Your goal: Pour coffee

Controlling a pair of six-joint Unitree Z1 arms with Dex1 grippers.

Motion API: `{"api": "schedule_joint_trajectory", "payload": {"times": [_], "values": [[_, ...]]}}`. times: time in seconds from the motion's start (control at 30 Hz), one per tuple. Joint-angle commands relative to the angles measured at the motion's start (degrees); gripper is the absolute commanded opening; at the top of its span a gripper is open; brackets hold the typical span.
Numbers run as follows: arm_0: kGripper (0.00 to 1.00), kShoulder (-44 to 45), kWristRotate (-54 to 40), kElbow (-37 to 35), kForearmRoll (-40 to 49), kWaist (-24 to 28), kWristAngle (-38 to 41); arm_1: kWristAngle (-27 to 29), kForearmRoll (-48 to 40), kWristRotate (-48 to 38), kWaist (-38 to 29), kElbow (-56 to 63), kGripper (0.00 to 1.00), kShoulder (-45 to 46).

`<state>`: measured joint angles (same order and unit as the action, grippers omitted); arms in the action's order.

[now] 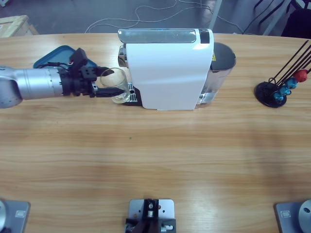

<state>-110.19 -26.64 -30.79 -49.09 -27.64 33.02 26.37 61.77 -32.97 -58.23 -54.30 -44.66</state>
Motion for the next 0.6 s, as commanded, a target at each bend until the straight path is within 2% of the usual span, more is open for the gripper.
{"api": "schedule_joint_trajectory", "payload": {"times": [0.03, 0.6], "values": [[0.0, -2.7, -0.8, -4.0, 5.6, -2.0, -2.7, -1.1, -0.2, 0.7, 0.7, 0.4, 1.0, -2.0], [0.0, -2.7, -1.3, -6.7, 10.8, -3.2, -4.4, -1.2, 0.1, 1.0, 0.8, 0.2, 1.0, -1.2]]}}
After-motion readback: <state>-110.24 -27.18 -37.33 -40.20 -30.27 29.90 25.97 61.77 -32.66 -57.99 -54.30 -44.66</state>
